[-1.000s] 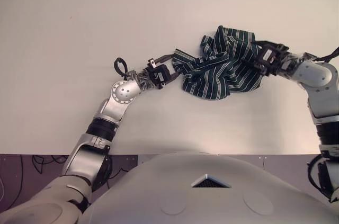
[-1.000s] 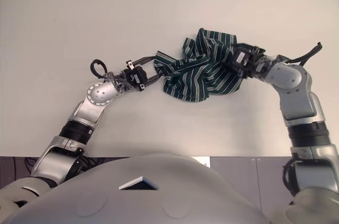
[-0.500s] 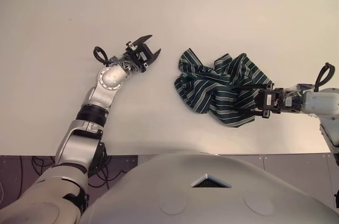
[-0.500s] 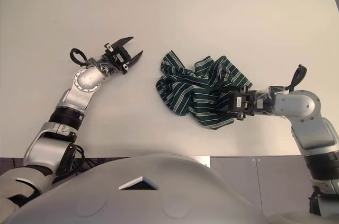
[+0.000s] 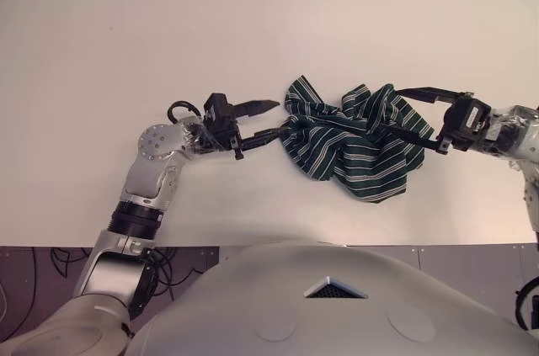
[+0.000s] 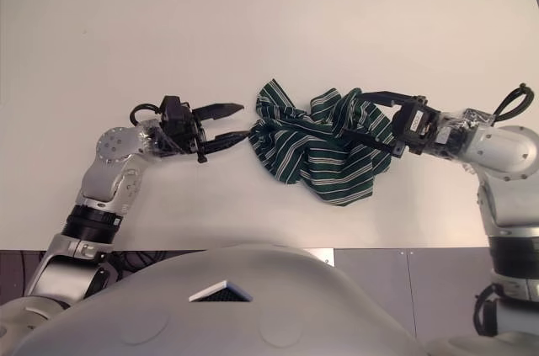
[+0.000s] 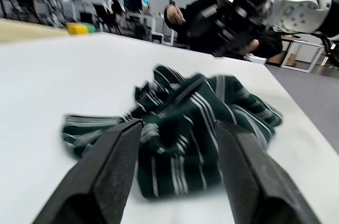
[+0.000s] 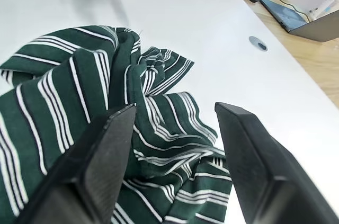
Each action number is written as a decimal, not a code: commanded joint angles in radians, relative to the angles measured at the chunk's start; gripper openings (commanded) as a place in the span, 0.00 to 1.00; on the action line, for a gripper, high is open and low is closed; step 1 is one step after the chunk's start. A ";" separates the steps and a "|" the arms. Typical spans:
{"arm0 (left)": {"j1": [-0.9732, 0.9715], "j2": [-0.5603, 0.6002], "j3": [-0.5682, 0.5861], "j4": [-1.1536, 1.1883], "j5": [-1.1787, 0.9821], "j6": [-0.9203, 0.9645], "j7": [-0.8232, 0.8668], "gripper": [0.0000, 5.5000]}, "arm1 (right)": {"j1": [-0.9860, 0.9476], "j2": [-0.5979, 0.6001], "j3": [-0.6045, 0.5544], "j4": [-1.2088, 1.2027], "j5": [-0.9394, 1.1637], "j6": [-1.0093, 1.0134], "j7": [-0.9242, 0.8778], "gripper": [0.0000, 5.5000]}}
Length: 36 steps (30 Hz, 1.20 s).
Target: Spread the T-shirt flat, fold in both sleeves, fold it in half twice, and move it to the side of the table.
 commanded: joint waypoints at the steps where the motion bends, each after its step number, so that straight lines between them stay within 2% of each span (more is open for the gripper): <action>1: -0.031 -0.017 -0.021 0.064 0.090 0.052 0.041 0.45 | -0.002 0.023 -0.012 0.020 -0.014 -0.030 0.000 0.50; 9: -0.058 -0.048 -0.024 0.117 0.181 0.096 0.075 0.45 | 0.000 0.019 -0.015 0.041 -0.010 -0.058 0.002 0.50; 25: -0.070 -0.102 -0.012 0.137 0.207 0.113 0.082 0.01 | -0.008 0.019 -0.018 0.041 -0.013 -0.060 -0.011 0.50; 28: -0.063 -0.101 -0.003 0.120 0.201 0.102 0.071 0.01 | -0.009 0.019 -0.019 0.039 -0.012 -0.060 -0.014 0.50; 31: -0.051 -0.095 0.038 0.073 0.160 0.007 0.020 0.01 | -0.012 0.021 -0.020 0.037 -0.011 -0.058 -0.018 0.50; 36: -0.038 -0.065 0.196 -0.067 -0.046 -0.090 -0.128 0.01 | -0.023 0.026 -0.019 0.038 -0.009 -0.053 -0.026 0.50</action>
